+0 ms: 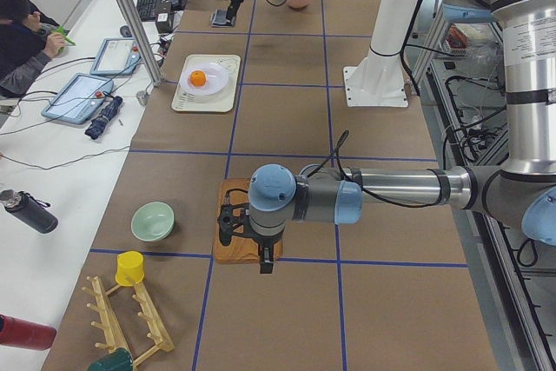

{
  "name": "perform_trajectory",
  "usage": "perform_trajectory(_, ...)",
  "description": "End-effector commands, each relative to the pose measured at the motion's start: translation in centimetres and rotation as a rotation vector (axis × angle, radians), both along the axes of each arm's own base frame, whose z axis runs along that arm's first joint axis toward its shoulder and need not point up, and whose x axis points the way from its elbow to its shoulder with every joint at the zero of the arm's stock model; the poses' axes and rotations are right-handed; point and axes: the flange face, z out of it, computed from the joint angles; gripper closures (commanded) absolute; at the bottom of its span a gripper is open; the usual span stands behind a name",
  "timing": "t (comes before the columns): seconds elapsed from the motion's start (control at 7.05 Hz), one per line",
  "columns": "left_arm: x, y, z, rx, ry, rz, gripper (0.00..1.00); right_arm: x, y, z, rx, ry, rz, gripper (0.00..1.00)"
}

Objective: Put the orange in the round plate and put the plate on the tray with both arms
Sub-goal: 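Release the plate and withdraw the right arm away from the tray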

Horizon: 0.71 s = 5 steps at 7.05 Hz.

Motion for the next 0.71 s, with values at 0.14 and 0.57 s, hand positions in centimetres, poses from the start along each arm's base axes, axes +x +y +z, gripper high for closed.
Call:
perform_trajectory(0.14, 0.1, -0.5, -0.2, -0.016, -0.015, -0.007, 0.02, 24.1, 0.4, 13.3, 0.085, 0.073, -0.236, 0.00)
perform_trajectory(0.57, 2.0, -1.7, -0.7, -0.015, -0.103, 0.051, 0.02, 36.6, 5.2, 18.9, 0.012, 0.126, -0.412, 0.00)
